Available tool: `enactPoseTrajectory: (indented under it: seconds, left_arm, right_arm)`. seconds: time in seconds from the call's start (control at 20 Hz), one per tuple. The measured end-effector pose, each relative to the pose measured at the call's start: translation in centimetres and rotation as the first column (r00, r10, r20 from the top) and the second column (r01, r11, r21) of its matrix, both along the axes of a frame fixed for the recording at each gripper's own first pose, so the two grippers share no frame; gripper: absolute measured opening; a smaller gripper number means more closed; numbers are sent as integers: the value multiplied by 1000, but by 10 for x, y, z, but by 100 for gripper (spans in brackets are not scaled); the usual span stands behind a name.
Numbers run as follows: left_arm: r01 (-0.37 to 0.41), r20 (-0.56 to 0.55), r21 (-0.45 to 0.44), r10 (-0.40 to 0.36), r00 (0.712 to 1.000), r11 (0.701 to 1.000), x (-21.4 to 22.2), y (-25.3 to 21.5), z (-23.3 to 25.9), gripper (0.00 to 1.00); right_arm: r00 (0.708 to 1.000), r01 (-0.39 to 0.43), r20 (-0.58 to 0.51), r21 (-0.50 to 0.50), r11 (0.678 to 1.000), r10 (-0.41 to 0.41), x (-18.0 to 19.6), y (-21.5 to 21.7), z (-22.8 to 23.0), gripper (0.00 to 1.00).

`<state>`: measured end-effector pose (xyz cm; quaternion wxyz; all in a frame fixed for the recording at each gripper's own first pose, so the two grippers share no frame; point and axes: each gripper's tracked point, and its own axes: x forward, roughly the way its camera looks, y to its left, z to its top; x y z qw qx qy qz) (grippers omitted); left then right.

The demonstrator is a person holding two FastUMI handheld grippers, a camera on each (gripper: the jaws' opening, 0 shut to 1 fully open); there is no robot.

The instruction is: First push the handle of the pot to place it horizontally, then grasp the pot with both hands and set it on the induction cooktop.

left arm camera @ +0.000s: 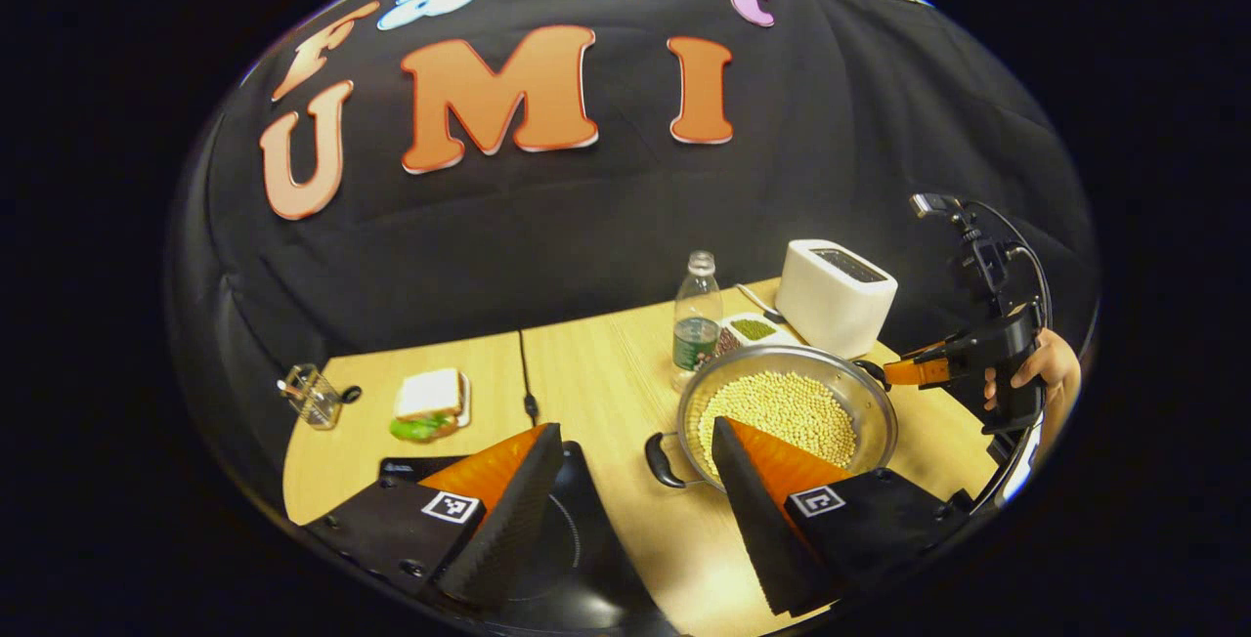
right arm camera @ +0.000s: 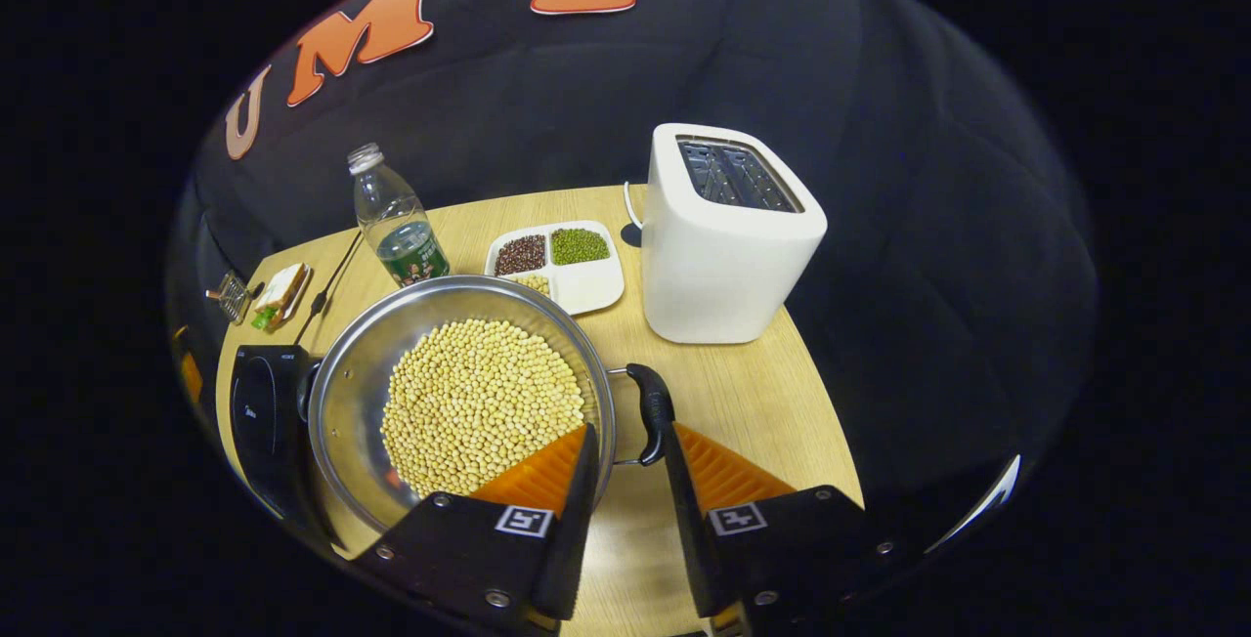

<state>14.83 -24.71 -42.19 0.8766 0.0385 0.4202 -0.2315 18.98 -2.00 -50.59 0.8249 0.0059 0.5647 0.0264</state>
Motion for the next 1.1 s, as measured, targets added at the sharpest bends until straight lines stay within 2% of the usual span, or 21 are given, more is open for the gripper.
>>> enactPoseTrajectory:
  seconds: [0.1, 0.15, 0.2, 0.5, 0.65, 0.85, 1.0, 1.1]
  left_arm:
    - [17, -105, 5, -16, 994, 1000, -4, -17, -35, 100]
    - [11, -146, 2, -11, 989, 1000, -3, -25, -51, 94]
    - [4, -183, 4, -4, 983, 1000, -4, -28, -63, 93]
    - [-35, -293, 59, 51, 955, 998, -2, -41, -134, 93]
    - [-53, -315, 79, 75, 946, 995, 1, -39, -157, 94]
    - [-67, -324, 90, 92, 942, 994, 0, -43, -176, 89]
    - [-75, -310, 94, 100, 945, 993, 0, -50, -181, 92]
    - [-92, -286, 106, 119, 951, 990, 4, -53, -182, 81]
  right_arm:
    - [1000, -12, -6, -22, 1000, 12, 4, -1, -13, 57]
    - [1000, -9, -12, -19, 1000, 8, 4, -1, -16, 59]
    - [1000, -7, -18, -11, 1000, 7, 5, 1, -19, 64]
    - [998, -16, -55, -44, 999, 14, 6, -2, -47, 80]
    - [997, -28, -69, -63, 998, 24, 8, -3, -61, 82]
    - [996, -35, -87, -32, 999, 32, 8, 7, -77, 79]
    - [997, -29, -72, -18, 999, 28, 11, 7, -78, 77]
    - [997, -39, -69, -17, 999, 38, 12, 8, -79, 75]
